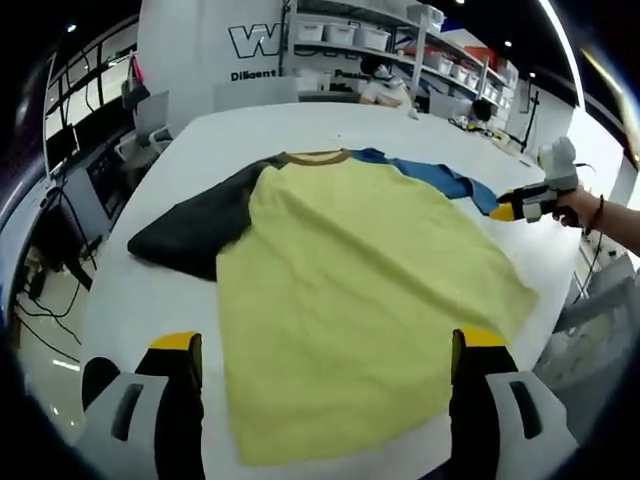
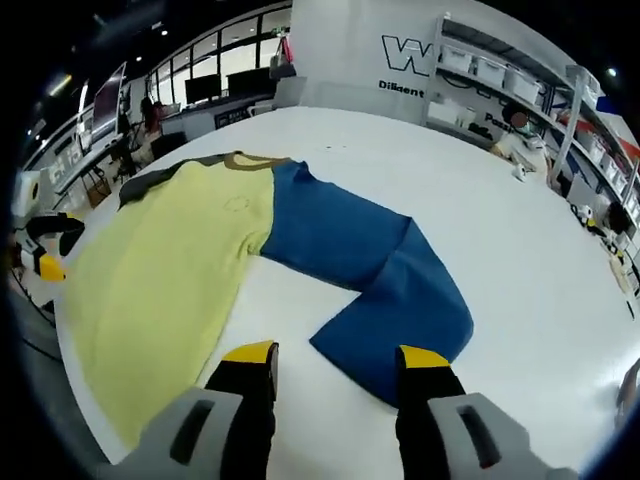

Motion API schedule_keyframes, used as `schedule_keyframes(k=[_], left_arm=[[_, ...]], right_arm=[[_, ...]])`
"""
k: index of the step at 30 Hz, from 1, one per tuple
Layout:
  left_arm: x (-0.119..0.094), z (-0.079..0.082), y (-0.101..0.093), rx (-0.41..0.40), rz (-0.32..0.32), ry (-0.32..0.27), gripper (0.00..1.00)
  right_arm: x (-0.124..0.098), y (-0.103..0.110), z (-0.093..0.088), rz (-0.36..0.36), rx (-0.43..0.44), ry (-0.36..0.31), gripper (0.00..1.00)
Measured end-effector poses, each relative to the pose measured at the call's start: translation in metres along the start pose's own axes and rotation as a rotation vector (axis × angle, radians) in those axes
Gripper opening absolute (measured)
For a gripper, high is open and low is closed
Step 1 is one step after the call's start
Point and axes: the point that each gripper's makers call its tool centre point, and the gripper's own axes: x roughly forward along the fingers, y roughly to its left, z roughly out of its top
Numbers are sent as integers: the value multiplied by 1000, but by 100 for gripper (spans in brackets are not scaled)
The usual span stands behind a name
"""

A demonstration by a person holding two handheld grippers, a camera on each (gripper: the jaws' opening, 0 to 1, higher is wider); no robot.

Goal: Fold the garment on the visible template until the final outline fits inside the template.

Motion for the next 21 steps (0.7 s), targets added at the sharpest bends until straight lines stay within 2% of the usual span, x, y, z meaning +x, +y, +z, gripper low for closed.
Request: schedule_keyframes(k=[6, 8, 12, 15, 20, 21], left_arm=[[-2, 2, 1, 4, -3, 1, 99], [-2, 2, 2, 1, -4, 3, 99], [-4, 5, 0, -1, -6, -6, 99], [-4, 6, -1, -1, -8, -6, 99], [-5, 8, -5, 16, -15, -10, 99], [-6, 9, -5, 24, -18, -13, 99]], right_arm=[[7, -5, 3, 12, -49, 18, 30], [9, -5, 3, 28, -45, 26, 28], [7, 5, 10, 78, -54, 3, 29], [10, 8, 3, 74, -105, 49, 27], [10, 5, -1, 70, -78, 64, 24], [11, 7, -6, 86, -26, 76, 23]])
